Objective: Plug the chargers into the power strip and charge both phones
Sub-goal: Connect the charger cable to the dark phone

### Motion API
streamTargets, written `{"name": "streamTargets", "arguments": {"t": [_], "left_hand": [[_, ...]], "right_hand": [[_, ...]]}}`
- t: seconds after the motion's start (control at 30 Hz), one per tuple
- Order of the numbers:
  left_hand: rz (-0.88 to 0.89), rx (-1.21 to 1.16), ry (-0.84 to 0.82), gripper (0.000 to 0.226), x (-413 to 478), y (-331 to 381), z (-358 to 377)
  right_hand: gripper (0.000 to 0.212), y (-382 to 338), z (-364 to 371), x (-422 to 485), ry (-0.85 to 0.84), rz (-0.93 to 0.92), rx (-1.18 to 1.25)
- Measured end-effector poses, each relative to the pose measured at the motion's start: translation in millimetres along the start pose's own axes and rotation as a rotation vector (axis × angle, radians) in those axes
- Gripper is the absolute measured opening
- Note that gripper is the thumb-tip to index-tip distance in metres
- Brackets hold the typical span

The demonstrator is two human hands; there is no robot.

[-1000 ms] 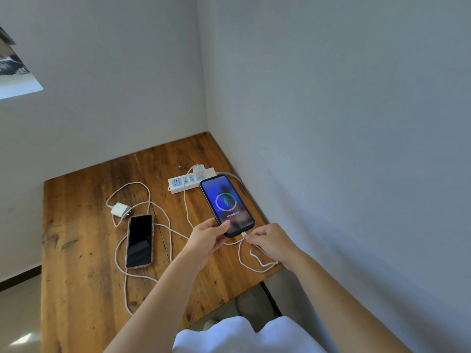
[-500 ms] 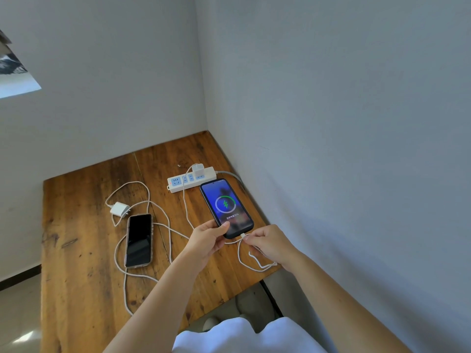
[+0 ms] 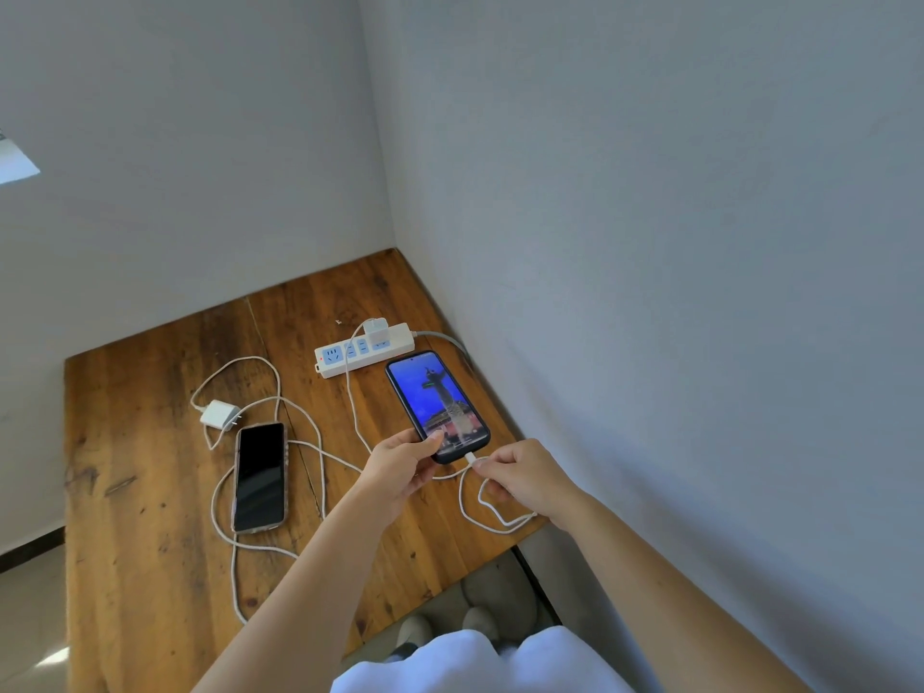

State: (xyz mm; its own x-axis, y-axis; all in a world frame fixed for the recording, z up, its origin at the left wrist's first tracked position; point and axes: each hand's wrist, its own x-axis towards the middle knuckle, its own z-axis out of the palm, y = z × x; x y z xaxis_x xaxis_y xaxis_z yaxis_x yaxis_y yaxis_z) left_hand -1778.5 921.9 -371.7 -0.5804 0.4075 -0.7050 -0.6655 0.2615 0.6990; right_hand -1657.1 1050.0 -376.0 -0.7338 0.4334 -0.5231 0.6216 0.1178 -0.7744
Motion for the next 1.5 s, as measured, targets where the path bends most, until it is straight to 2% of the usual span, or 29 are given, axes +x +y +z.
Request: {"name": "streamTargets", "arguments": {"t": [0.2,0.4,0.53,0.83,1.1,1.2,1.33,1.5], "left_hand": [[-0.049,0.007,0.030,0.017,34,11,4],[-0.125,0.036,0.062,0.022,79,5,11],[-0.168,0.047,0.082,0.023,112,-13,18],[-0.251,0.027,0.104,0.028,160,-45,18],[-0.219,0.101,0.201,0.040,164,-59,15],[-0.242,0.139,0.238,0.036,159,-56,17],[-0.213,0.210,0.268,0.031,147,-49,11],[-0.005,0.391,0.402,0.032,122,-37,-21]], "right_hand": [[0.014,2,-11,14,-0.010,0.016,-0.151],[0.013,15,-19,39,0.052,0.041,-0.347],[0.020,37,-16,57,0.093,0.080,-0.430],[0.020,79,-1,87,0.092,0.137,-0.468],[0.022,83,13,99,0.029,0.213,-0.481],[0.027,77,19,98,0.045,0.226,-0.524],[0.021,64,22,96,0.098,0.134,-0.644],[0.029,34,36,102,0.118,-0.074,-0.703]]}}
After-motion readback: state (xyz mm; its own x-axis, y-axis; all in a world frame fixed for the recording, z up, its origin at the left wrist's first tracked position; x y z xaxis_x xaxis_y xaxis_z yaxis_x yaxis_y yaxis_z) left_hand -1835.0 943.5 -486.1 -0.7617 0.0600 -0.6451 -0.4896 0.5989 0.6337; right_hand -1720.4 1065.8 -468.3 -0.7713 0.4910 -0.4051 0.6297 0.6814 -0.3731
